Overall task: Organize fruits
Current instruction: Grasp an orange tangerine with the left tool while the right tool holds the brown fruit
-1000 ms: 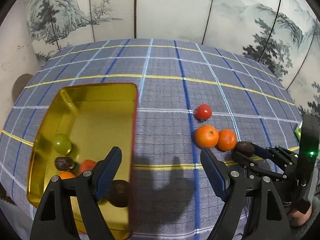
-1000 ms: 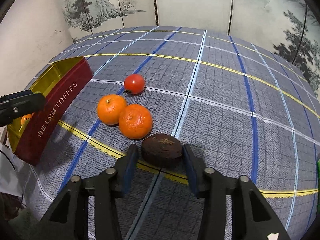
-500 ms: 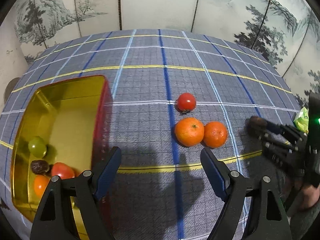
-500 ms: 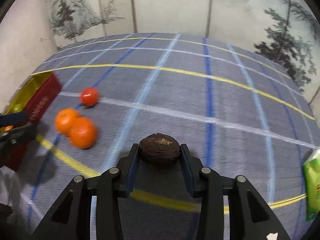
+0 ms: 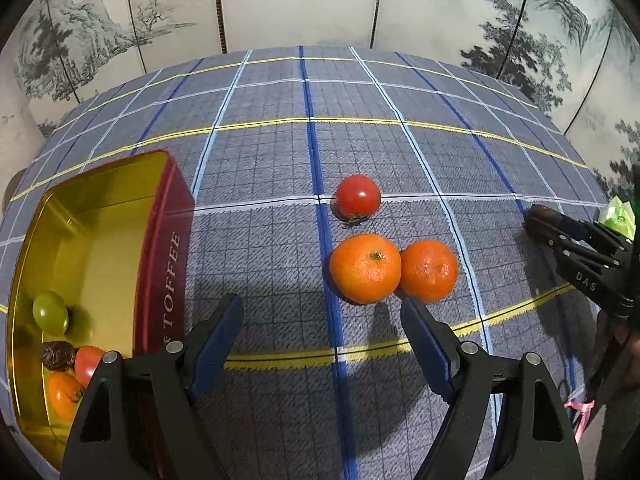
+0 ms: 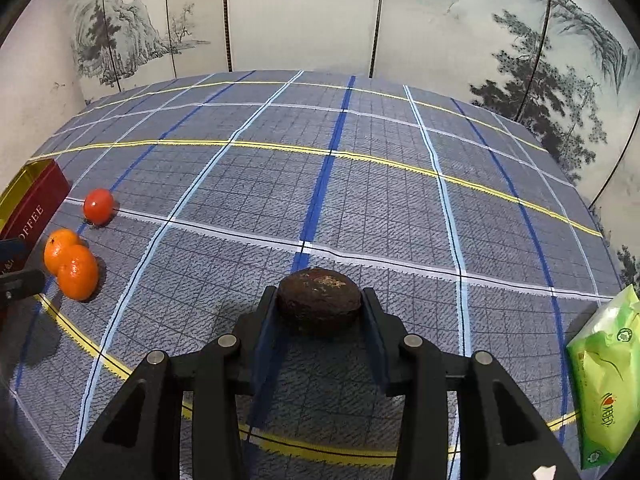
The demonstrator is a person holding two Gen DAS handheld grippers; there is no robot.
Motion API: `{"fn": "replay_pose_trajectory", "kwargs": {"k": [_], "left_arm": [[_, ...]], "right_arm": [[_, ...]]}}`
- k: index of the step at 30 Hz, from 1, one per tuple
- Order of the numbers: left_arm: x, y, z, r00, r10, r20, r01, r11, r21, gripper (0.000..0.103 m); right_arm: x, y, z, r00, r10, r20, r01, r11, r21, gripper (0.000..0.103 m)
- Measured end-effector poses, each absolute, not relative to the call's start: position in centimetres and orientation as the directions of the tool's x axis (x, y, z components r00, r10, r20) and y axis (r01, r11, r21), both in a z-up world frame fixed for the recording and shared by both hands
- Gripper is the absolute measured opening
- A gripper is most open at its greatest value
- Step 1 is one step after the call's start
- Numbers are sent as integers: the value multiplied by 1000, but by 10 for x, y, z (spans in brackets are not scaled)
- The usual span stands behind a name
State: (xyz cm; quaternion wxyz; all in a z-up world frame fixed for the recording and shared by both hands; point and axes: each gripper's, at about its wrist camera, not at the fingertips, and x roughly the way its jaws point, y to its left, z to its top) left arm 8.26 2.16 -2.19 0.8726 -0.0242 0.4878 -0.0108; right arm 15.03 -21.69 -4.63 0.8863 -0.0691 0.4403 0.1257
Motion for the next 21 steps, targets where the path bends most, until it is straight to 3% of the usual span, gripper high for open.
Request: {"fn": "replay_pose_trajectory", "kwargs": {"k": [15, 21], "left_arm": [[101, 16, -34, 514, -58, -856, 41, 998, -43, 77], [105, 11, -33, 520, -74, -851, 64, 997, -48, 70]], "right_arm": [[152, -219, -47, 573, 177, -800, -279, 960, 12, 39], [152, -220, -47, 573, 177, -800, -279, 960, 13, 39]]}}
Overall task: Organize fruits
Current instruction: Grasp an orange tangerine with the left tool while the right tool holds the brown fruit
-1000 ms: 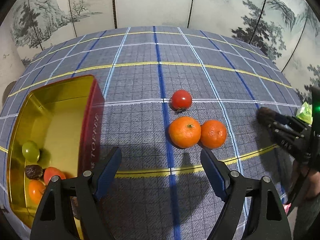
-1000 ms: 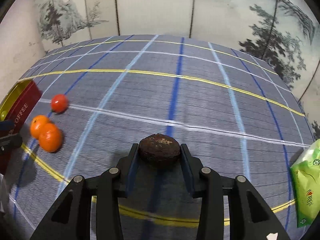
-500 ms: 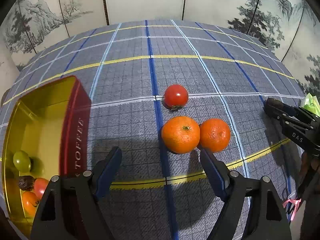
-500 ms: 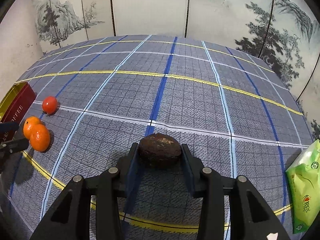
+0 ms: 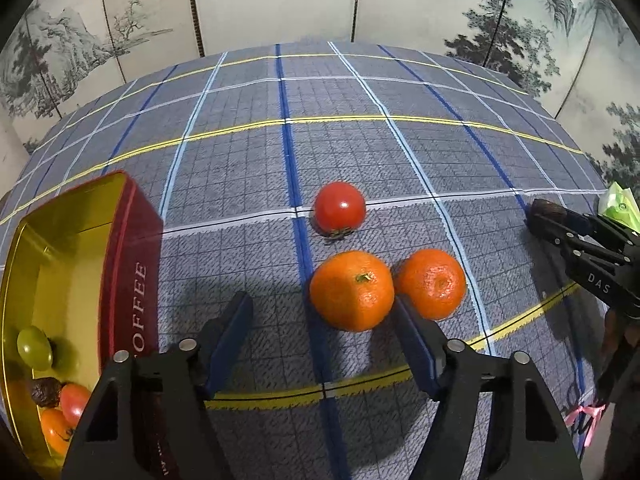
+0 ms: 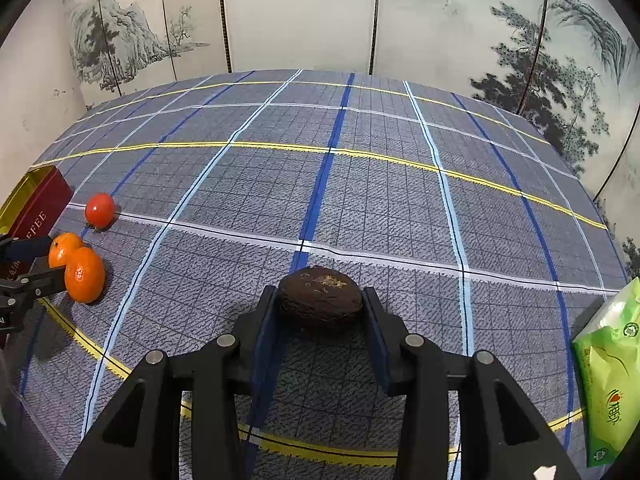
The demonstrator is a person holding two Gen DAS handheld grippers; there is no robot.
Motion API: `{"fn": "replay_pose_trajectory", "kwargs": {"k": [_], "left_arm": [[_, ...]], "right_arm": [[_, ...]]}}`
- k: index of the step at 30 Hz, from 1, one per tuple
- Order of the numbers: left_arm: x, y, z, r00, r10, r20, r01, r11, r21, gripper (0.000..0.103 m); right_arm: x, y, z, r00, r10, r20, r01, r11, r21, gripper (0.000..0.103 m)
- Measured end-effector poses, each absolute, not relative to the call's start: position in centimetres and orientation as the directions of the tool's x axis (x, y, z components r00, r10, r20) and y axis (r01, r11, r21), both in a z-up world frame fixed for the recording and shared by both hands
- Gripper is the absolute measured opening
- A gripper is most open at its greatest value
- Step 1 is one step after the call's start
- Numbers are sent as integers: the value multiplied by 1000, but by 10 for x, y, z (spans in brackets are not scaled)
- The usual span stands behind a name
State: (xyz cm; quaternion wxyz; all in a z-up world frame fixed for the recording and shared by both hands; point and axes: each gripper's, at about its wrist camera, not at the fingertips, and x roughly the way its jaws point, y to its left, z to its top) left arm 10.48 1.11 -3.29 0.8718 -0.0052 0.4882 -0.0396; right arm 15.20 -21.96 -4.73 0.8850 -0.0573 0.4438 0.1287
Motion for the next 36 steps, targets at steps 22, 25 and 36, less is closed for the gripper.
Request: {"fn": "replay_pose_trajectory", "kwargs": {"k": [22, 25, 36], "left_arm": [[100, 4, -33, 510, -122, -851, 94, 992, -85, 41], [98, 6, -31, 510, -119, -852, 83, 993, -88, 41], [85, 16, -14, 518, -108, -848, 35, 994, -105, 41]], "right_arm": [[151, -217, -48, 570, 183, -801, -281, 959, 19, 41], [151, -217, -48, 570, 183, -801, -281, 959, 19, 41], [152, -219, -49, 570, 179, -802, -272, 962, 22, 45]]}}
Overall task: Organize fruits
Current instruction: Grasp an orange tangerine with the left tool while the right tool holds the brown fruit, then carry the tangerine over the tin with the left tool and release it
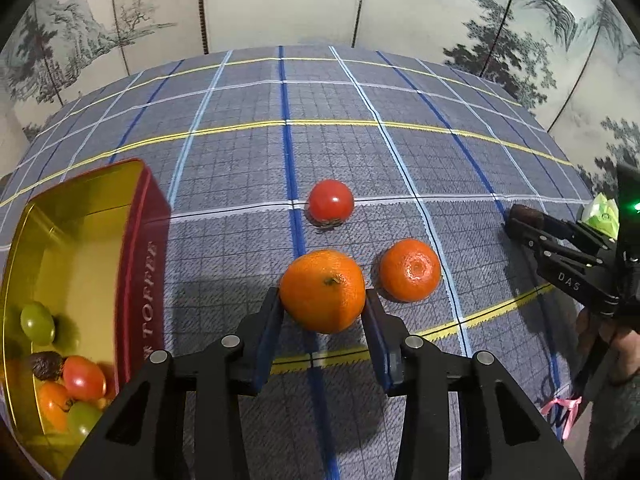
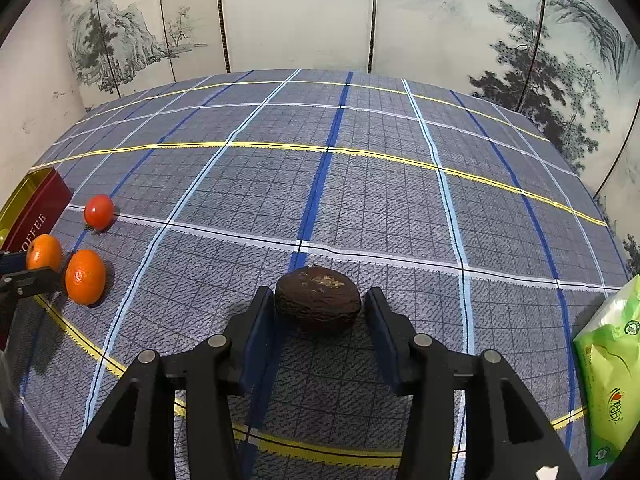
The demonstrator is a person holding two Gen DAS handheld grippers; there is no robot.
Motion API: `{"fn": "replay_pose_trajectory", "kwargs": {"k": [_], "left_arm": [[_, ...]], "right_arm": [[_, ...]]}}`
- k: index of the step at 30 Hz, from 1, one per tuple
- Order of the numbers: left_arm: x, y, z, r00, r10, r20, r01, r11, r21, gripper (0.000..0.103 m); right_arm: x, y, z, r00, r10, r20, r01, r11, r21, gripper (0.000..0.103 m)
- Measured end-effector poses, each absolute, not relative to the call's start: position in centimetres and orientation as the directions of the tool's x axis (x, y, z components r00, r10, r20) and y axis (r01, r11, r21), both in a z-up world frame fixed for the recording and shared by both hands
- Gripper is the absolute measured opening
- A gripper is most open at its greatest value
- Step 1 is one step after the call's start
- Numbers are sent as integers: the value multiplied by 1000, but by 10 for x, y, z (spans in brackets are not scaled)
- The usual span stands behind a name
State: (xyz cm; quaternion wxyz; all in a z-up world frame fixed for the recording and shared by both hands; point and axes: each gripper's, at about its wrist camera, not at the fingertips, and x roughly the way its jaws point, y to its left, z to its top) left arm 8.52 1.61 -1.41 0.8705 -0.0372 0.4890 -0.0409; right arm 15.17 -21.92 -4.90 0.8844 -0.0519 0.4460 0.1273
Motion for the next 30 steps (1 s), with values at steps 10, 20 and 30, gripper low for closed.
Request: {"fn": "replay_pose_trajectory", "kwargs": {"k": [10, 20, 30], "left_arm": [[70, 51, 14, 549, -117, -828, -35, 986, -162, 41], [49, 114, 35, 574, -14, -819, -167, 977, -133, 41], [24, 178, 31, 547, 95, -832, -315, 944, -99, 41]], "right_arm": [[152, -219, -49, 570, 179, -802, -271, 962, 22, 45], [152, -219, -49, 569, 179, -802, -271, 962, 22, 45], [152, -219, -48, 569, 179, -803, -271, 962, 22, 45]]}}
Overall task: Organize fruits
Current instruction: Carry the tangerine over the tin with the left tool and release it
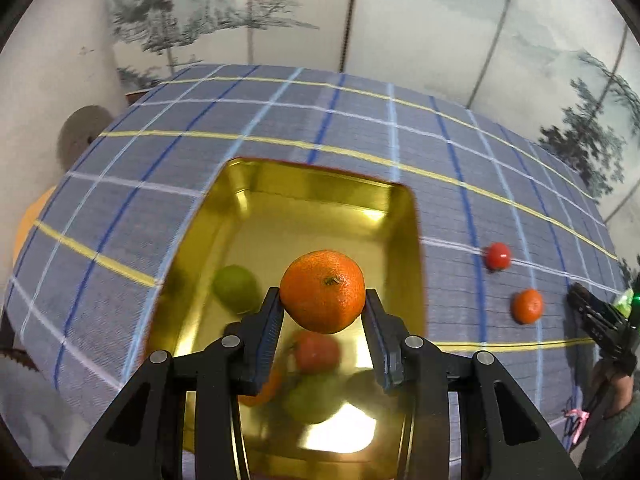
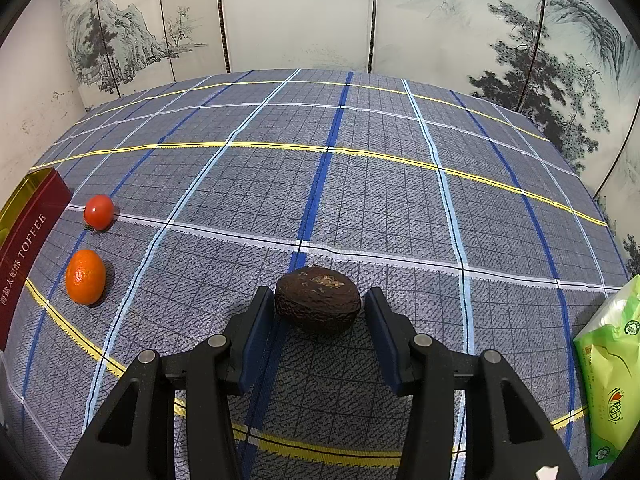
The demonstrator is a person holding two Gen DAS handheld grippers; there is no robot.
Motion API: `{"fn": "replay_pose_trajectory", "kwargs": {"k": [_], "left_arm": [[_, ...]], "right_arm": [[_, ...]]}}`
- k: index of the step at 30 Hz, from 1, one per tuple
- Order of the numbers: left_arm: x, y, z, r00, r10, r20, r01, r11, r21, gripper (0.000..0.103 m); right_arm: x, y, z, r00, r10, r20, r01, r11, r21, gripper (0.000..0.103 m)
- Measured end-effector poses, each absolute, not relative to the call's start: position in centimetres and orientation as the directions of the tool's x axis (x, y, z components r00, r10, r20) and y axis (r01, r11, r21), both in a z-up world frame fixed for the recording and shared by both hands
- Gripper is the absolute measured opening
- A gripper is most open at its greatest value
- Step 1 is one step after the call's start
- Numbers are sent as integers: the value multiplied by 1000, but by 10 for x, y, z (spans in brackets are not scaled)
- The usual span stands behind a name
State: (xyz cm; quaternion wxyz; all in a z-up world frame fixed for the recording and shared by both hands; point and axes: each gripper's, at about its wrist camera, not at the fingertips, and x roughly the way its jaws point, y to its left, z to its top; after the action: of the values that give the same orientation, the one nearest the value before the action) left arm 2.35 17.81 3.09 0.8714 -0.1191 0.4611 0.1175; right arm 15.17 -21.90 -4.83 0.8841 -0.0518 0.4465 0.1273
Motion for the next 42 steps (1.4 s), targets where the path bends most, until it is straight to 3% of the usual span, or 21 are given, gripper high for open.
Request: {"fn": "replay_pose_trajectory", "kwargs": {"k": [13, 42], "left_arm": [[-7, 216, 21, 493, 157, -856, -411, 909, -70, 41], [-21, 233, -4, 426, 137, -895, -449, 890, -77, 41]], "right_arm": [[153, -223, -49, 568, 177, -803, -267, 963, 24, 47], [154, -225, -48, 569, 174, -804, -263, 965, 23, 49]]}}
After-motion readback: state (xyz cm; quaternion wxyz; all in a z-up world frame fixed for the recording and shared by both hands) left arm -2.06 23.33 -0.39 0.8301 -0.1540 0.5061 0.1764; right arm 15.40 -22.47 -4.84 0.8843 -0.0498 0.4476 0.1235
